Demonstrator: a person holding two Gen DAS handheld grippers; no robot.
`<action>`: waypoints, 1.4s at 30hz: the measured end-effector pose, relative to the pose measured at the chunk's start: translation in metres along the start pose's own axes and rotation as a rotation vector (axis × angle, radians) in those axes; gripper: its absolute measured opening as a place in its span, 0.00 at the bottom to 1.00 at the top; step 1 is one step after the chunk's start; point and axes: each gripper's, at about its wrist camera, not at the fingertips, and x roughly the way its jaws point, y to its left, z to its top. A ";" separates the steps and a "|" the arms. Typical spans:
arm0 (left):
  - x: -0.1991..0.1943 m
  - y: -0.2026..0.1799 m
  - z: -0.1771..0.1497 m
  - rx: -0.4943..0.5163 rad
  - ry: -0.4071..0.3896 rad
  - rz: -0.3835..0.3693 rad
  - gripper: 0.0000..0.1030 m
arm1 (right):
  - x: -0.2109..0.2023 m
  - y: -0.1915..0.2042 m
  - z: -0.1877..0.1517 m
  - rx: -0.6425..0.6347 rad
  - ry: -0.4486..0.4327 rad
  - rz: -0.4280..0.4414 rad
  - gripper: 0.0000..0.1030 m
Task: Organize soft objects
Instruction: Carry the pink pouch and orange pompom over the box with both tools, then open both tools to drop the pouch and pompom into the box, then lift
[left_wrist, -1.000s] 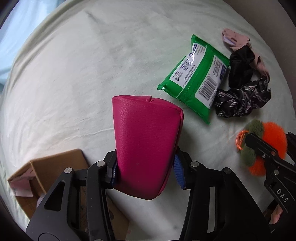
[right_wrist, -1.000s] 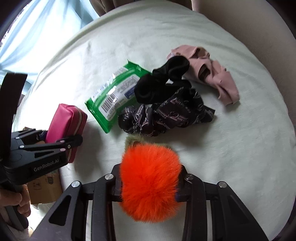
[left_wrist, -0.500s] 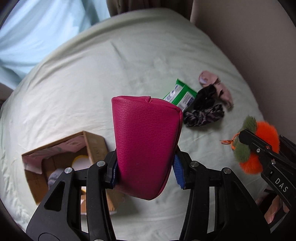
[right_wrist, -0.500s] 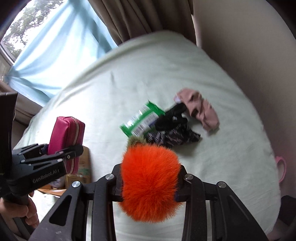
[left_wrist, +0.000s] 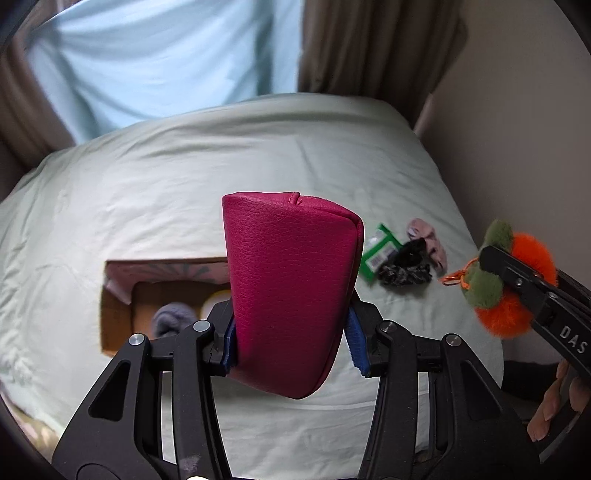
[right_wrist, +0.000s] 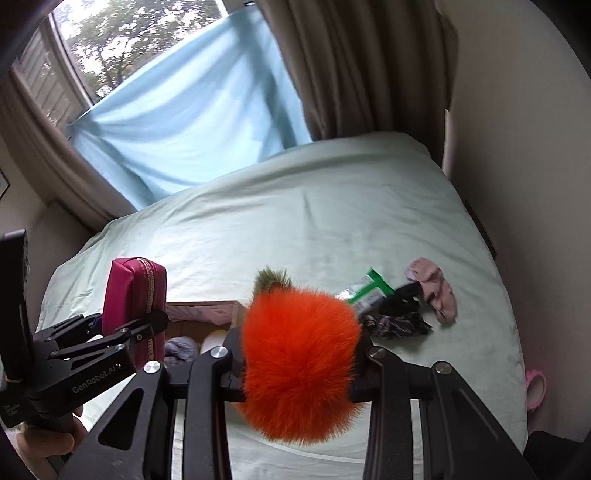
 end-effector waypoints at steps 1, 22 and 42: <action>-0.003 0.009 -0.001 -0.019 -0.003 0.008 0.42 | -0.002 0.011 0.001 -0.012 0.004 0.010 0.32; 0.001 0.255 -0.045 -0.122 0.090 0.046 0.42 | 0.106 0.200 -0.008 -0.030 0.132 0.042 0.32; 0.159 0.290 -0.059 -0.097 0.371 0.036 0.42 | 0.295 0.196 -0.029 0.053 0.499 0.031 0.32</action>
